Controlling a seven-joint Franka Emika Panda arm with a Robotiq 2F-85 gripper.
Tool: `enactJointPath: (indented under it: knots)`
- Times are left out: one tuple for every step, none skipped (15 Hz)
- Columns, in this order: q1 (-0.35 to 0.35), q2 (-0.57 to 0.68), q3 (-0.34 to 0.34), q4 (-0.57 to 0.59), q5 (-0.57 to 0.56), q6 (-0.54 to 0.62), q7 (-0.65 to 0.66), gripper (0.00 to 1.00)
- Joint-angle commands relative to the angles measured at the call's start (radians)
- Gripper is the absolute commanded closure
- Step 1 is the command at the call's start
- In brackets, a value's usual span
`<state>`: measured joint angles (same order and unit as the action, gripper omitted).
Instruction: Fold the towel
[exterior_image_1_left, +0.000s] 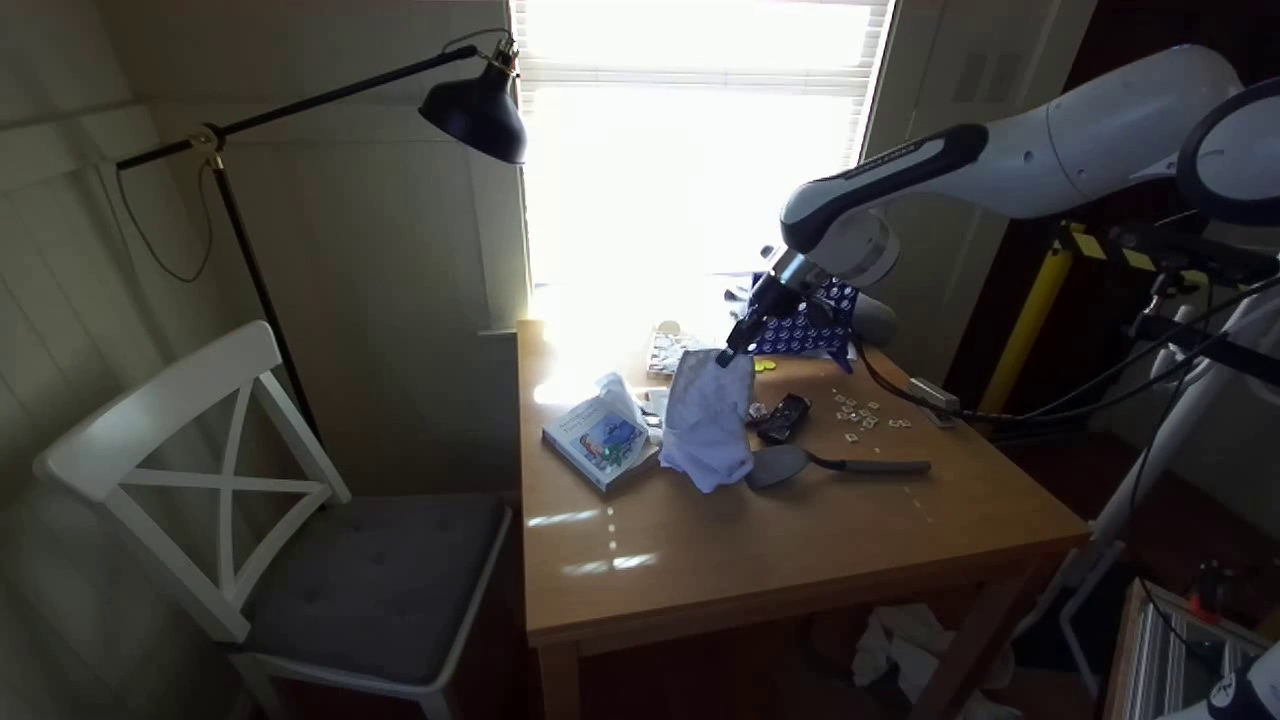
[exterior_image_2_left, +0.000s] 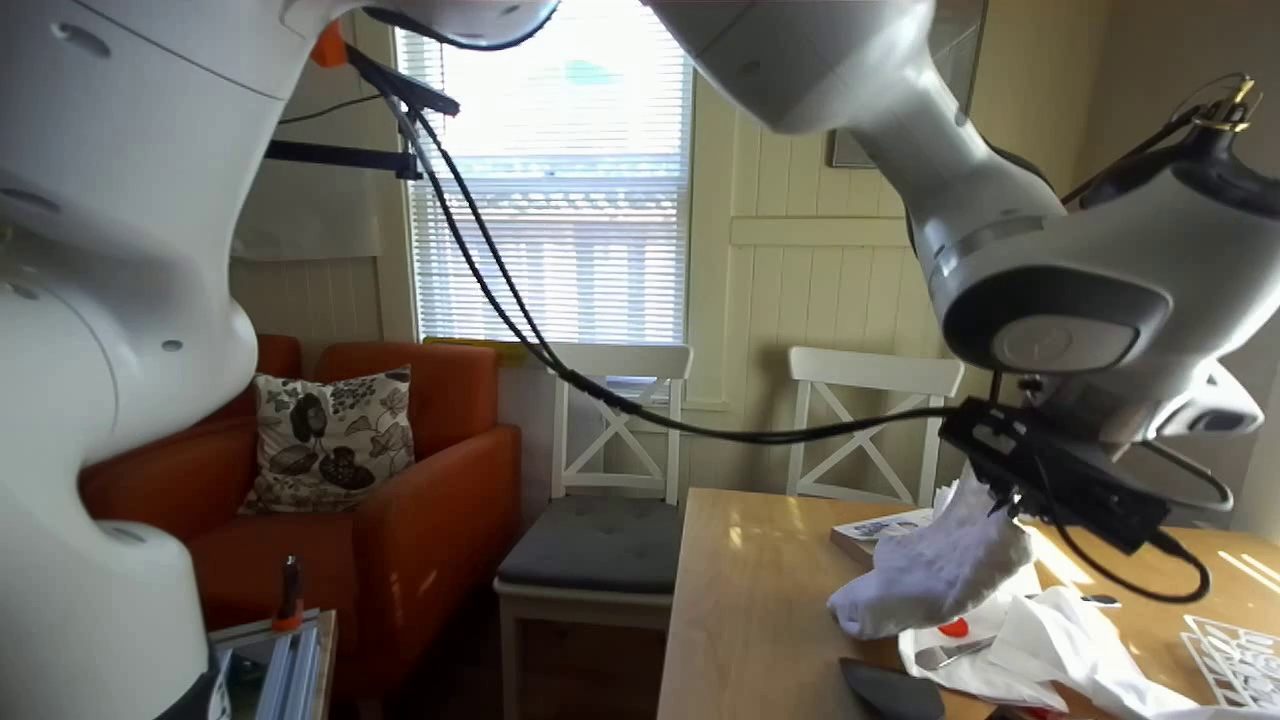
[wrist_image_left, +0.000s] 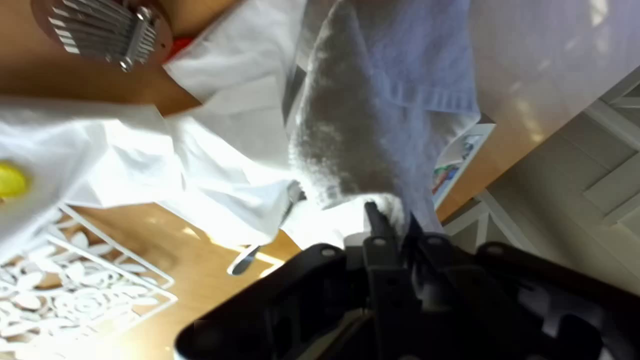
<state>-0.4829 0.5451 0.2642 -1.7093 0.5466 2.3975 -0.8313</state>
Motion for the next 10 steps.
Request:
enactJointPath:
  knots:
    - [0.116,-0.169,-0.064,-0.063,-0.065,-0.064,0.014,0.98]
    - [0.137,-0.209,-0.068,-0.073,-0.064,-0.062,-0.006,0.98]
    - [0.162,-0.244,-0.075,-0.077,-0.066,-0.063,-0.011,0.98]
    - [0.192,-0.264,-0.088,-0.074,-0.082,-0.066,0.0,0.98]
    - [0.218,-0.295,-0.1,-0.079,-0.098,-0.061,0.006,0.98]
    - [0.228,-0.328,-0.102,-0.095,-0.079,-0.04,-0.023,0.98]
    - [0.241,-0.347,-0.111,-0.106,-0.063,-0.021,-0.036,0.98]
    - [0.267,-0.359,-0.13,-0.114,-0.085,0.014,0.006,0.98]
    - [0.285,-0.351,-0.146,-0.103,-0.12,-0.014,0.021,0.98]
    - [0.287,-0.356,-0.148,-0.099,-0.101,-0.06,-0.012,0.98]
